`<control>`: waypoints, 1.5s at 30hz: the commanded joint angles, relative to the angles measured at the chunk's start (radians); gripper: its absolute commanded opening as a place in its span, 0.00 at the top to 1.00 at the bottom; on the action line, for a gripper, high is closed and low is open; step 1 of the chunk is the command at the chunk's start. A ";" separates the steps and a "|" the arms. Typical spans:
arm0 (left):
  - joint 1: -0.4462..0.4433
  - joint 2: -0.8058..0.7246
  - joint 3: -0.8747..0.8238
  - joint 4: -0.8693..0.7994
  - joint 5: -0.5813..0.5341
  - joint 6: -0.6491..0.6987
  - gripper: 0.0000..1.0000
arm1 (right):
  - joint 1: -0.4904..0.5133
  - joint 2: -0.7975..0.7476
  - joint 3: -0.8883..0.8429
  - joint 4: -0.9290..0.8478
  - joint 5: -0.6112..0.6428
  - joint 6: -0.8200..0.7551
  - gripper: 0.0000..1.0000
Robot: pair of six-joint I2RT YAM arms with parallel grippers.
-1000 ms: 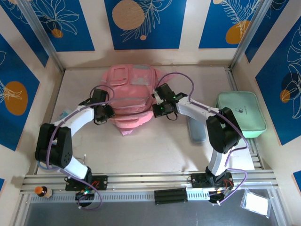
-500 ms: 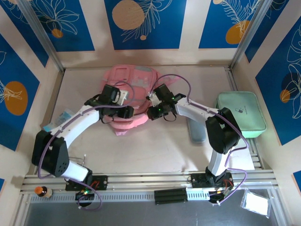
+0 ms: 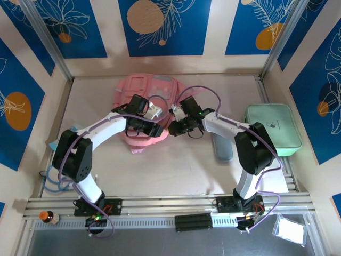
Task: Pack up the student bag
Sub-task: Zip the student bag at the top-center of the table.
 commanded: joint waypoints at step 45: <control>-0.068 -0.073 -0.084 -0.038 0.010 0.029 1.00 | -0.181 0.201 0.213 -0.025 0.269 0.114 0.85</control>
